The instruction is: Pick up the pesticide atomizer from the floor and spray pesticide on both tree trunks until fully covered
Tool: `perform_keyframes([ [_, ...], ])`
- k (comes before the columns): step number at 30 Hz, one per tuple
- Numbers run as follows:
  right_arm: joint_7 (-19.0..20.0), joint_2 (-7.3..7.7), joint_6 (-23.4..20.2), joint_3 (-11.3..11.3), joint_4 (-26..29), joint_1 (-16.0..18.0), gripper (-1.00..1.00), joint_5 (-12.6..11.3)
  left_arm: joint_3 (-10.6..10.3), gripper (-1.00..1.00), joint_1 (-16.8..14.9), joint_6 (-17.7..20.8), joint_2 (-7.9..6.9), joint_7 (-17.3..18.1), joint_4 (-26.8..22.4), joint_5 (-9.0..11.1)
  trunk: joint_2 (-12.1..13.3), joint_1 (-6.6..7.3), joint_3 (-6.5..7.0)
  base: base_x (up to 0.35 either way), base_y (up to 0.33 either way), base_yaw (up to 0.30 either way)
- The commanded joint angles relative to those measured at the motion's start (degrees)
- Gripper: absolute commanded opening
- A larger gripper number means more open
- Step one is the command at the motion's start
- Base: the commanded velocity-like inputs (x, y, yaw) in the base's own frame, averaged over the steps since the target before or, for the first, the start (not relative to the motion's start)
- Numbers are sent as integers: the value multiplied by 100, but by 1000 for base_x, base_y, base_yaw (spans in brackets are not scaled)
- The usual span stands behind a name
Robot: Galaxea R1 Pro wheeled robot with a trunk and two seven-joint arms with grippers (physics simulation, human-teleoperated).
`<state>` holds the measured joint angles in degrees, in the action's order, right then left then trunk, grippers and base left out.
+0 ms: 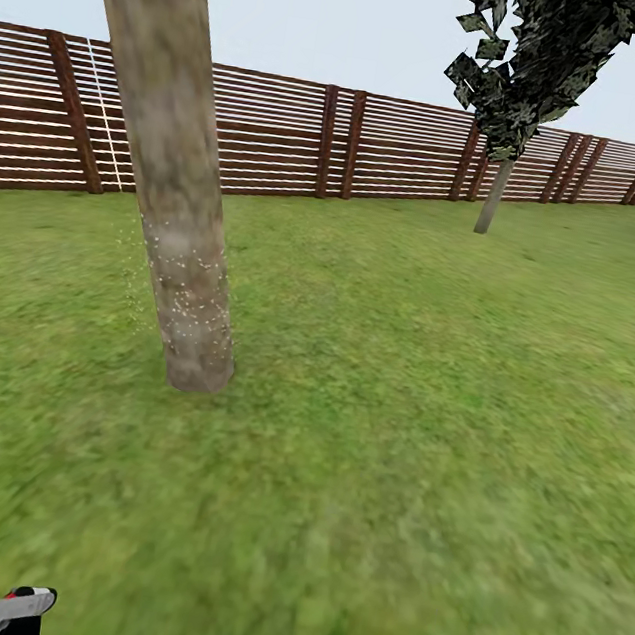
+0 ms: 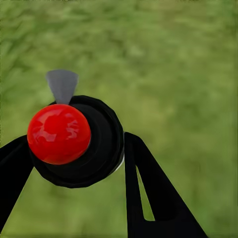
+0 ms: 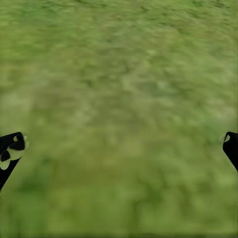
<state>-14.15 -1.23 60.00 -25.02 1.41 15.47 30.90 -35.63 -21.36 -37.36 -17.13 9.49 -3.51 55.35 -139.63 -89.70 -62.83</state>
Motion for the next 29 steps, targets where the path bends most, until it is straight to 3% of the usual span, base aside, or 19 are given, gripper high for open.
perform_keyframes([
  [1, 0, 0, 0, 1, 0, 0, 100, 0, 4, -100, 0, 0, 0, 0, 0, 2, 40, 22, 18, 0, 0, 0],
  [23, 0, 0, 0, 6, 0, 0, 100, -3, 3, -100, 0, -2, 0, 0, 0, 2, 922, 505, 413, 0, 0, 0],
  [29, 0, 0, 0, 6, 0, 0, 100, 1, 8, -100, 15, -16, 0, -8, 0, 10, 922, 505, 413, 0, 0, 0],
])
